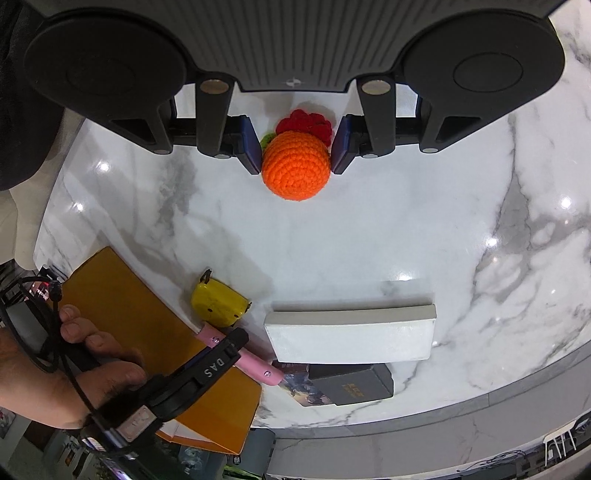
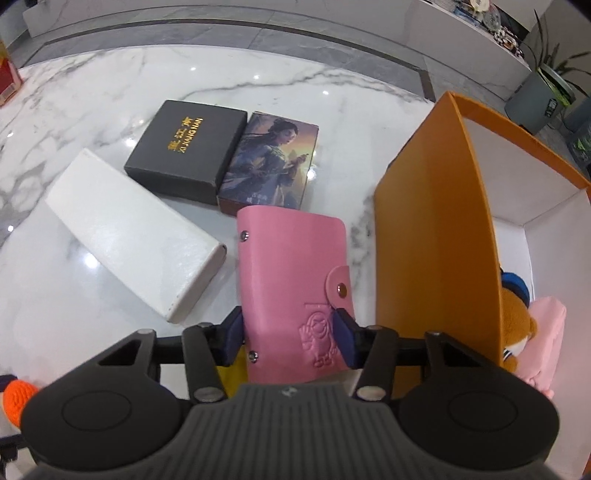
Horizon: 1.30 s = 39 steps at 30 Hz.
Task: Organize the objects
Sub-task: 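Grasp the orange crochet ball with the left tool while the right tool grasps the pink card wallet, then lift and carry the crochet ball and pink wallet over the shoebox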
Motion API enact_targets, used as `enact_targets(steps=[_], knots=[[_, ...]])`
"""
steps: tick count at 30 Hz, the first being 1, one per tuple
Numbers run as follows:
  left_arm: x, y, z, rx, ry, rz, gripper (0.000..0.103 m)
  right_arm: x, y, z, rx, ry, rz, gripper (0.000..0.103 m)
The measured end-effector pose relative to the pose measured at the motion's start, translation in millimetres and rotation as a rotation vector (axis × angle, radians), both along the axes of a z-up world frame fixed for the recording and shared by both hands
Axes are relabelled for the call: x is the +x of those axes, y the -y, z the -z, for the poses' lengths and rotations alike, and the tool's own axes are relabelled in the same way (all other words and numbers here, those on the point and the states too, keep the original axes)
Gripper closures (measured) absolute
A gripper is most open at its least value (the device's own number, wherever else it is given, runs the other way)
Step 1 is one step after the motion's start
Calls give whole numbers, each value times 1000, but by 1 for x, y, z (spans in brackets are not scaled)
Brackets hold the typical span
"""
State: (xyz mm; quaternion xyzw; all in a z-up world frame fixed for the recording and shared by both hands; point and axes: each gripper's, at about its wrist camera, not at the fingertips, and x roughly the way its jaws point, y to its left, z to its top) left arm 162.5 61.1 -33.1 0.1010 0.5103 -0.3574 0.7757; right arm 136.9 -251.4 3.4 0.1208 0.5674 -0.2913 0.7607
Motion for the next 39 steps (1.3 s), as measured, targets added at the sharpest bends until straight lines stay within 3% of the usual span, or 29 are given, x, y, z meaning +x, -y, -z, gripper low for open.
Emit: enact_targets(steps=[16, 39], knots=[[-7, -4, -4, 25, -4, -12, 55, -18, -19, -30, -8, 19, -41, 82], [-26, 29, -51, 73, 70, 38, 55, -55, -50, -101, 1, 105, -134, 86]])
